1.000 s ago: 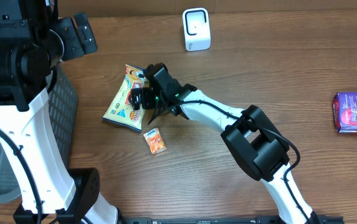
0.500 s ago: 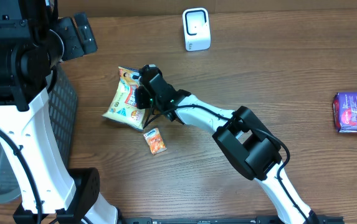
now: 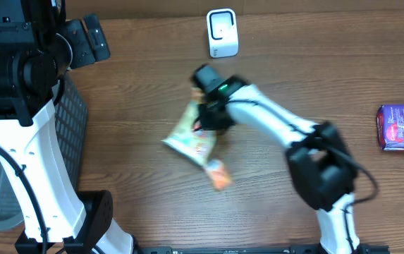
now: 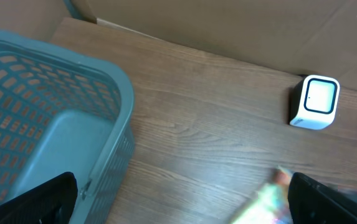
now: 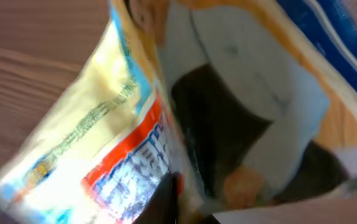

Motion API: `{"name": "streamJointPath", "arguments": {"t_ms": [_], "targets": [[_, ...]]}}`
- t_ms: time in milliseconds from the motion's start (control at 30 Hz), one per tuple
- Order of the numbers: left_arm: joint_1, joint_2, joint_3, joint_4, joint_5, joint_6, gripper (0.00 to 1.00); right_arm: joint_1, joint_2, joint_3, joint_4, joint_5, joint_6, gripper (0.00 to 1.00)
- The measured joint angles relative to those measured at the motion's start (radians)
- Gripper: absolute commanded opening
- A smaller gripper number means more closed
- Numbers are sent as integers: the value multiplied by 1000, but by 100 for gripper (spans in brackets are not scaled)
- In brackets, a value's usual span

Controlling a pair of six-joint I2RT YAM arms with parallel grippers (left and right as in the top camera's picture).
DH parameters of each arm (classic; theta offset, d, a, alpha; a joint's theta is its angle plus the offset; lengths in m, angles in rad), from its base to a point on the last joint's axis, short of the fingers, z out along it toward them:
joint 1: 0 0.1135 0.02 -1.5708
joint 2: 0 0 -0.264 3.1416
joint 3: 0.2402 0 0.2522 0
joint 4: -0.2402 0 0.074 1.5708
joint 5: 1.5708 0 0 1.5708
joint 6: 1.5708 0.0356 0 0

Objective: Scan the item barcode

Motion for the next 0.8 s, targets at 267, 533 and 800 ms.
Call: {"name": "streamJointPath", "arguments": {"t_ms": [267, 533, 800], "targets": [[0, 0, 0, 0, 43, 0, 100, -278, -283, -6, -229, -124, -50, 4], [0, 0, 0, 0, 86, 0, 100, -373, -295, -41, -273, -311, -93, 4], [0, 0, 0, 0, 97, 0, 99, -310, -293, -129, -324, -280, -80, 100]]}}
